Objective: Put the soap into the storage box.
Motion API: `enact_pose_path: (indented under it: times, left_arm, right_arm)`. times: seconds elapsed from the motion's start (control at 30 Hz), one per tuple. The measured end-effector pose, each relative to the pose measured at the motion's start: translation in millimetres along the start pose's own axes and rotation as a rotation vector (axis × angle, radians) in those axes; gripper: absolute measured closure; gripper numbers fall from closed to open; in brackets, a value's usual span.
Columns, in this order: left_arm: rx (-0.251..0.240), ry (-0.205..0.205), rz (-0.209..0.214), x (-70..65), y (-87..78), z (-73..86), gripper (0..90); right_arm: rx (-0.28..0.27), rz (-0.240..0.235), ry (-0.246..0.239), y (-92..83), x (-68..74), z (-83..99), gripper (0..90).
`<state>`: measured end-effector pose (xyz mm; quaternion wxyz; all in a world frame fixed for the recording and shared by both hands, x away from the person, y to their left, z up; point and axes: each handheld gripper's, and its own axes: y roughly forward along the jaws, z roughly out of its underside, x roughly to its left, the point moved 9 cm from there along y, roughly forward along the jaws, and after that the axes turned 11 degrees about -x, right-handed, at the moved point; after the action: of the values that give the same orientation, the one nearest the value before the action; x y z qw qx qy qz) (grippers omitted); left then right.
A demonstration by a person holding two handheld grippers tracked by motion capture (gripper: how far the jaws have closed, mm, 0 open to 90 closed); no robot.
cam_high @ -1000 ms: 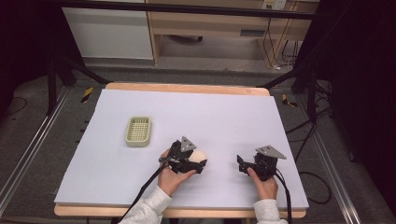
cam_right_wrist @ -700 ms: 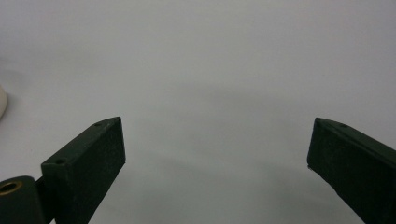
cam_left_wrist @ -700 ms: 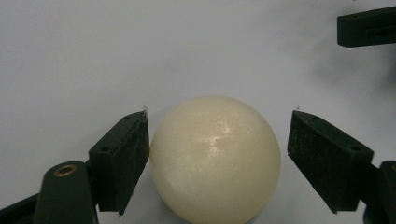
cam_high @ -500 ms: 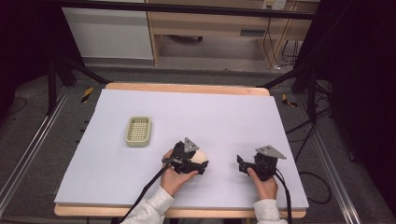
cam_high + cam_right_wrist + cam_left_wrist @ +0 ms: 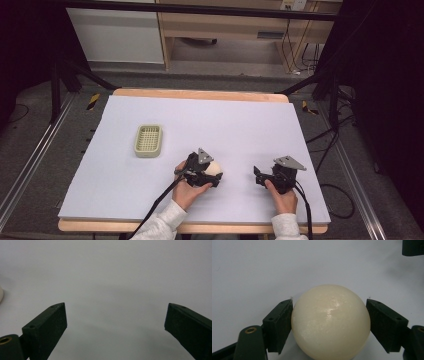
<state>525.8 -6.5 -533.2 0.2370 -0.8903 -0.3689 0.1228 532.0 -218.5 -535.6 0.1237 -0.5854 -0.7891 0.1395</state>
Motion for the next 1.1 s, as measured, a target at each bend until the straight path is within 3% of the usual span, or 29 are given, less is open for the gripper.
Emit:
enact_pose_path:
  times: [0.7, 1.1]
  left_arm:
    - [0.009, -0.003, -0.015, 0.9, 0.4, 0.0, 24.2]
    - [0.018, 0.004, -0.008, 2.9, -7.2, -1.5, 24.3]
  right_arm:
    - [0.002, 0.001, -0.004, 0.5, -0.7, 0.2, 4.6]
    - [0.003, 0.001, 0.002, 0.3, -0.6, 0.1, 4.6]
